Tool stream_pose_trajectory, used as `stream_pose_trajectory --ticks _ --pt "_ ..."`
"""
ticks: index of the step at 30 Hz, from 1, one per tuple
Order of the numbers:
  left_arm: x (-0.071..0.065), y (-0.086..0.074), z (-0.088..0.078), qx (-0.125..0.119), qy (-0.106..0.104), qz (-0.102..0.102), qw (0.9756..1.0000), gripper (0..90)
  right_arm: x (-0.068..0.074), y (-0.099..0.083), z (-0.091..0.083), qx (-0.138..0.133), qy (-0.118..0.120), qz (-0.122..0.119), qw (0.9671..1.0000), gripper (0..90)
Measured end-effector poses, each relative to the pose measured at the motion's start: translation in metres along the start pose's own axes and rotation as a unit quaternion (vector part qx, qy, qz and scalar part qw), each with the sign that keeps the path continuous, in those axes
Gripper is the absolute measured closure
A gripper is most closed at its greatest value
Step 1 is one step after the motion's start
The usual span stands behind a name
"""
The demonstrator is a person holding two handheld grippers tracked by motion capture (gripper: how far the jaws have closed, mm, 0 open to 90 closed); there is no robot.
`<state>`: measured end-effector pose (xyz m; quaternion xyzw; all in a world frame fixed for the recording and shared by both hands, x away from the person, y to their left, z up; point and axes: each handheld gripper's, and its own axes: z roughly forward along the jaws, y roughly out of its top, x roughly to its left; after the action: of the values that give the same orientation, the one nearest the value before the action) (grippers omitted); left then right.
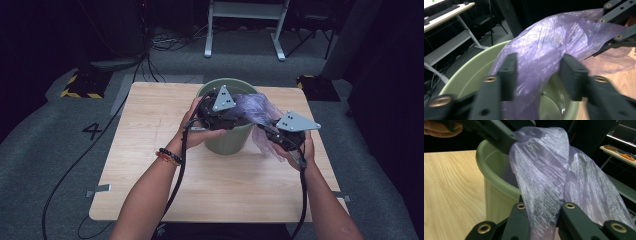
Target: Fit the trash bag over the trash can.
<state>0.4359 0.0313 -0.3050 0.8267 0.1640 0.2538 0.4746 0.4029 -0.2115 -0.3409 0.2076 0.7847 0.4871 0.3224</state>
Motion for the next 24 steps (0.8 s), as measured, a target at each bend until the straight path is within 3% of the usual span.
stream_pose_trajectory --ticks 3,7,11,13,15,24 --pt "0.001 -0.001 0.000 0.012 0.015 0.011 0.9998 68.5 0.000 0.003 -0.001 -0.001 0.008 0.000 1.0000 80.6" --pt "0.008 -0.005 -0.002 0.010 0.027 -0.001 0.9996 87.8 -0.002 0.005 -0.002 -0.001 0.016 0.004 0.9999 74.2" --pt "0.015 -0.010 -0.005 0.029 0.042 0.002 0.9987 89.9 -0.004 0.004 -0.002 0.001 0.022 0.014 0.9997 57.7" --pt "0.019 -0.014 -0.006 0.033 0.046 -0.007 0.9984 89.9 -0.004 0.003 -0.003 0.001 0.018 0.017 0.9997 48.2" --pt "0.024 -0.018 -0.007 0.036 0.051 -0.015 0.9979 90.0 -0.005 0.001 -0.006 -0.005 0.019 0.021 0.9996 46.1" --pt "0.037 -0.036 -0.016 0.042 0.063 -0.041 0.9963 89.9 -0.006 -0.009 -0.016 0.004 -0.015 0.013 0.9998 33.1"
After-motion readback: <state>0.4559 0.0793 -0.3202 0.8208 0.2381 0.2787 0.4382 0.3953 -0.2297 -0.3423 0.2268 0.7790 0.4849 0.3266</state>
